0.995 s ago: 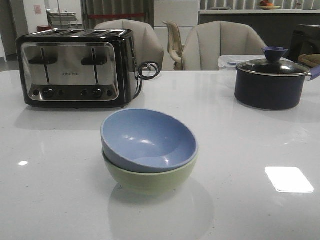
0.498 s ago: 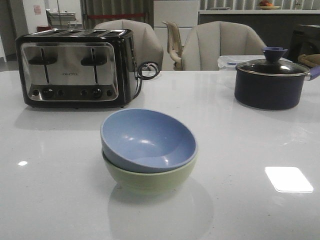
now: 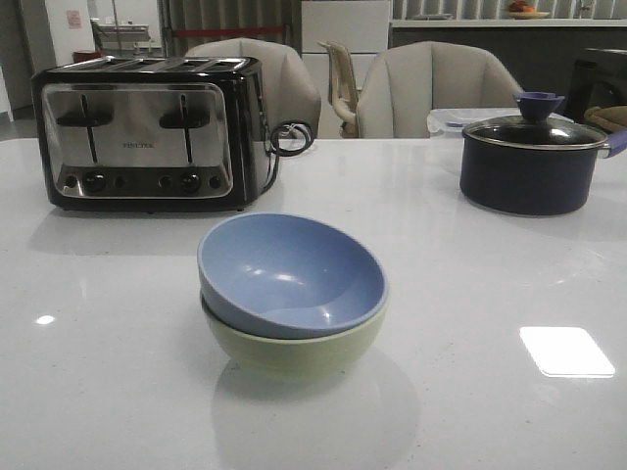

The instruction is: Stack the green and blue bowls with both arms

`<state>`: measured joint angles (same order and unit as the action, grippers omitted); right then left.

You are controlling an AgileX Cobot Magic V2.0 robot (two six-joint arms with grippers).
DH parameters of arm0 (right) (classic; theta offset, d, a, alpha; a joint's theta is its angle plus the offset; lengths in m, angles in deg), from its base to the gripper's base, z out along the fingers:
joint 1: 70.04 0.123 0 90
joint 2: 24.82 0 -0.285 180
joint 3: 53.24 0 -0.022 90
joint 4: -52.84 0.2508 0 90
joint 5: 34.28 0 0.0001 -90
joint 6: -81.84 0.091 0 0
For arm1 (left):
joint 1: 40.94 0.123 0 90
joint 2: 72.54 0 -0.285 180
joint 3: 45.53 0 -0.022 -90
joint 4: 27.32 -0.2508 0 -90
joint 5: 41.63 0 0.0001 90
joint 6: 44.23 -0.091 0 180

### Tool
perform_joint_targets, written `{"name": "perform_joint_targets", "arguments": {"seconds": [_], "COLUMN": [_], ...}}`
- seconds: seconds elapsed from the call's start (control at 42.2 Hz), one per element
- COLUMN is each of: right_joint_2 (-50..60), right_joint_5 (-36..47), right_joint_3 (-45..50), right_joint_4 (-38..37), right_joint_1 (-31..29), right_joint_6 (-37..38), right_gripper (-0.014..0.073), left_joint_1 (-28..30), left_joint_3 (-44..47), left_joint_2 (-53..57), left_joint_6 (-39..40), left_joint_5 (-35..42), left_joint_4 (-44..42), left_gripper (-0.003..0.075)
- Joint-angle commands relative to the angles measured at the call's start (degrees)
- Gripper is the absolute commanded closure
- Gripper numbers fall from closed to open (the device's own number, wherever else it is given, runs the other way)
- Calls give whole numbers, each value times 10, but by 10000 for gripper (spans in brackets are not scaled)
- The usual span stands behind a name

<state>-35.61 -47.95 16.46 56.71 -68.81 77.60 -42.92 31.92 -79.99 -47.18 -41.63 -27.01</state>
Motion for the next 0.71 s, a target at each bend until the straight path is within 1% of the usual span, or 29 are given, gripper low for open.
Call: {"name": "perform_joint_targets", "arguments": {"seconds": [0.0,0.19,0.261,0.45,0.687], "right_joint_2": [33,47,47,47,47], "right_joint_5": [91,137,134,172,172], "right_joint_3": [29,89,89,89,89], "right_joint_4": [18,38,38,38,38], "right_joint_1": [-16,-24,-28,-28,-28], "right_joint_6": [-4,-4,-4,-4,-4], "right_gripper": [558,558,558,558,558], "left_joint_1": [-5,-5,-5,-5,-5], "left_joint_3": [4,4,4,4,4], "left_joint_2": [10,10,10,10,10], "left_joint_6": [2,2,2,2,2], "left_joint_5": [50,50,50,50,50], "left_joint_4": [6,6,6,6,6], "left_gripper": [622,622,622,622,622]}}
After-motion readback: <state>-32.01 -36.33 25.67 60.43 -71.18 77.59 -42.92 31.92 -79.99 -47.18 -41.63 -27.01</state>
